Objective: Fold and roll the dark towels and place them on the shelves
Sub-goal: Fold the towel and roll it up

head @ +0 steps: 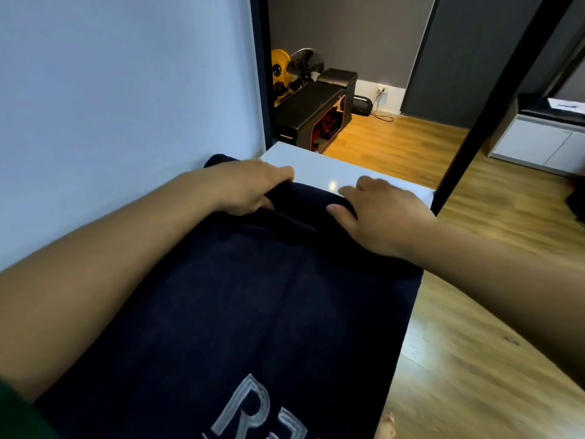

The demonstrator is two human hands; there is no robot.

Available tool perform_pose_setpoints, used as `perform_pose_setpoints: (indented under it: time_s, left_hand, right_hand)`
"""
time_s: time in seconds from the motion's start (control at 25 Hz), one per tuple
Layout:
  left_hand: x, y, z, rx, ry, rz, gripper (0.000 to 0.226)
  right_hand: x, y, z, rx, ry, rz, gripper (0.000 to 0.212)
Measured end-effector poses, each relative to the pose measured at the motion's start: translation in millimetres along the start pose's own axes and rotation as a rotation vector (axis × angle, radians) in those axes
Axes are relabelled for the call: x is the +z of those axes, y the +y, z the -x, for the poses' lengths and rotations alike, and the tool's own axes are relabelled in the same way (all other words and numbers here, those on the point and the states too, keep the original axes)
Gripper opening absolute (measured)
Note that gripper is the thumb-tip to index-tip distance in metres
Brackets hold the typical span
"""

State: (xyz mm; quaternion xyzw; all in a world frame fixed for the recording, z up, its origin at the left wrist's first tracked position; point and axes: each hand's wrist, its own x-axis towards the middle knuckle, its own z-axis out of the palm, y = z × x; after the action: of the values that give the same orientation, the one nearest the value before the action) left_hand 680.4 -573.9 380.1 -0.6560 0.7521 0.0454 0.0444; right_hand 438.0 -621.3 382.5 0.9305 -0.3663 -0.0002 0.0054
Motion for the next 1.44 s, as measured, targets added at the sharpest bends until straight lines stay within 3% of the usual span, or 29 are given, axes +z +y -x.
perform_pose_setpoints:
  time_s: [0.08,0.28,0.4,0.52,0.6,0.76,0.96,1.08,1.28,1.36,1.44]
  left_hand:
    - [8,2,-7,-0.008,0.017,0.030,0.031]
    - [31,6,-29,-0.048,0.329,0.037,0.035]
    - [42,9,-35,-0.119,0.496,0.159,0.046]
    - [43,8,-35,-0.096,0.459,0.157,0.056]
    - [37,10,-34,-0.055,0.469,0.107,0.050]
    - [32,12,-30,-0.083,0.435,0.083,0.037]
    - [28,3,-6,-0.110,0.227,0.309,0.060]
    - [32,11,22,-0.075,0.243,0.296,0.064]
    - [47,12,45,-0.029,0.445,-0.103,0.059]
    - [37,14,39,-0.034,0.443,-0.266,0.060]
    - [22,16,26,-0.037,0.350,-0.275,0.054]
  right_hand:
    - [17,0,5,-0.006,-0.035,0.033,0.062]
    - [19,18,-21,0.031,-0.052,0.066,0.058]
    - [23,27,-30,0.018,0.029,0.209,0.058]
    - [29,21,-26,0.038,0.075,0.246,0.055]
    - [31,17,-24,0.068,0.082,0.184,0.055]
    - [36,8,-13,0.067,0.065,0.139,0.083]
    - [39,-19,14,0.074,0.040,0.136,0.097]
    - [42,-33,29,0.059,0.033,0.088,0.095]
    - [41,-56,61,-0.039,-0.009,0.022,0.086]
    - [35,-58,67,-0.061,-0.036,0.045,0.086]
    - [21,-53,59,-0.047,-0.060,0.076,0.081]
